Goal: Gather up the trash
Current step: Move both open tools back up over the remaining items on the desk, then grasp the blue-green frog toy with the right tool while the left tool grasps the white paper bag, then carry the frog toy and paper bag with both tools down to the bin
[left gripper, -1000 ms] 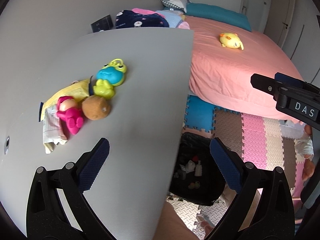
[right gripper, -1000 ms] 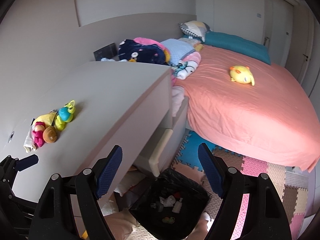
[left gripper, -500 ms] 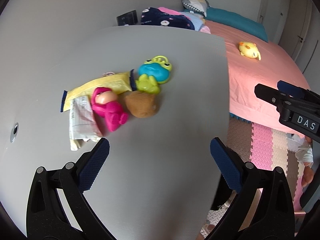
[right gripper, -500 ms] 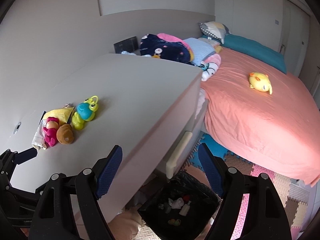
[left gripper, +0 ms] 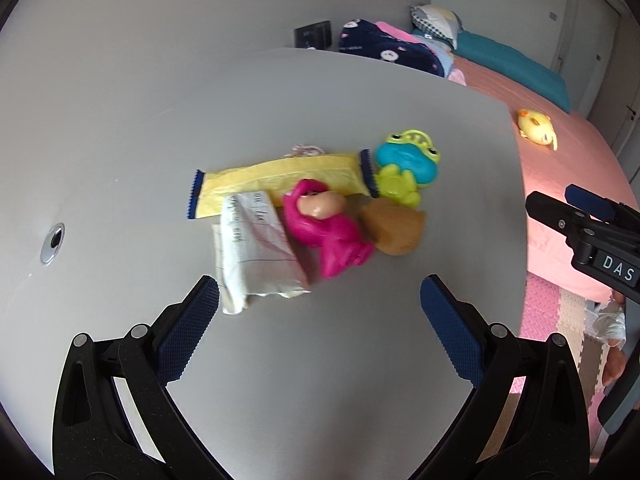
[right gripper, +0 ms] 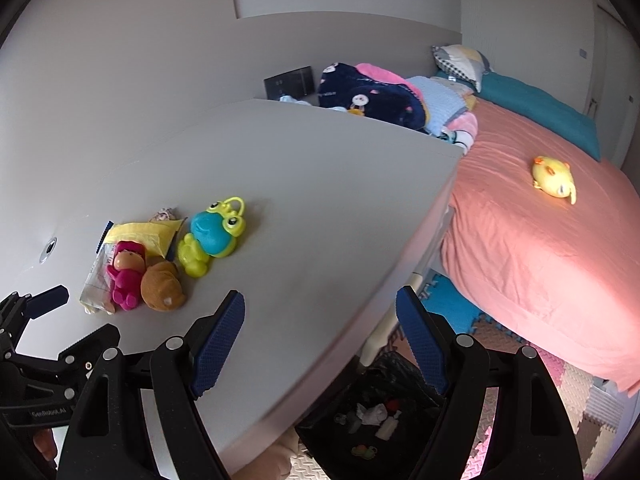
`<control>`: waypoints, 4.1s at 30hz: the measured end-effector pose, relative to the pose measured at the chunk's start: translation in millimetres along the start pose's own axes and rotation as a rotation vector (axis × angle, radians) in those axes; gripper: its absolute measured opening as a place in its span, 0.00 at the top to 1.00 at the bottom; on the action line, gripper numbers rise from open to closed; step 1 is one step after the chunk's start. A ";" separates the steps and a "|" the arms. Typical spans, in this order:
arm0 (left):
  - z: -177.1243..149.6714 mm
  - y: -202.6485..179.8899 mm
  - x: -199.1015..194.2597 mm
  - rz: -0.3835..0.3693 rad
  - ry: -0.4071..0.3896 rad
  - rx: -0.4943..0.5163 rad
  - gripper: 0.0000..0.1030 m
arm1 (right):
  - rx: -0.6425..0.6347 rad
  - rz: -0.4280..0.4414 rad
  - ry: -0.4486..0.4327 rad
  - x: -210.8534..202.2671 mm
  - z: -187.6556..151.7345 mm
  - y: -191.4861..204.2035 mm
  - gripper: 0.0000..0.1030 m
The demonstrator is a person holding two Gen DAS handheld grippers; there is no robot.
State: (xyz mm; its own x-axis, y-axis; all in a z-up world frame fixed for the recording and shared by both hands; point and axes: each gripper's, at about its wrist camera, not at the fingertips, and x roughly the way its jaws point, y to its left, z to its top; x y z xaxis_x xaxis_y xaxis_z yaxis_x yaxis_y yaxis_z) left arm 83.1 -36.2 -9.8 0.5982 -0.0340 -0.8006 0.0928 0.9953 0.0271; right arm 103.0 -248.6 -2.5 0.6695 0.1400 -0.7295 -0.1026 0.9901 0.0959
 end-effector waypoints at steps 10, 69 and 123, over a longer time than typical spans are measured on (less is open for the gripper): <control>5.4 37.1 10.6 0.019 0.003 -0.068 0.06 | -0.017 0.069 0.032 33.2 14.7 21.5 0.24; -1.9 44.6 12.7 0.056 -0.021 -0.113 0.63 | -0.008 0.201 -0.052 16.6 29.1 39.7 0.64; -27.2 -125.1 -42.6 -0.184 -0.108 0.167 0.63 | 0.185 -0.019 -0.177 -114.3 -67.6 -93.0 0.64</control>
State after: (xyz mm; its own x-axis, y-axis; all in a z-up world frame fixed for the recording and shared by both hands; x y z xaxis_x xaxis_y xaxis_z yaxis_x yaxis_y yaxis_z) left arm 24.4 -156.8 4.7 0.6398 -0.2318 -0.7328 0.3328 0.9430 -0.0076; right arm -13.7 -357.4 26.2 0.7904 0.1045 -0.6037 0.0371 0.9754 0.2175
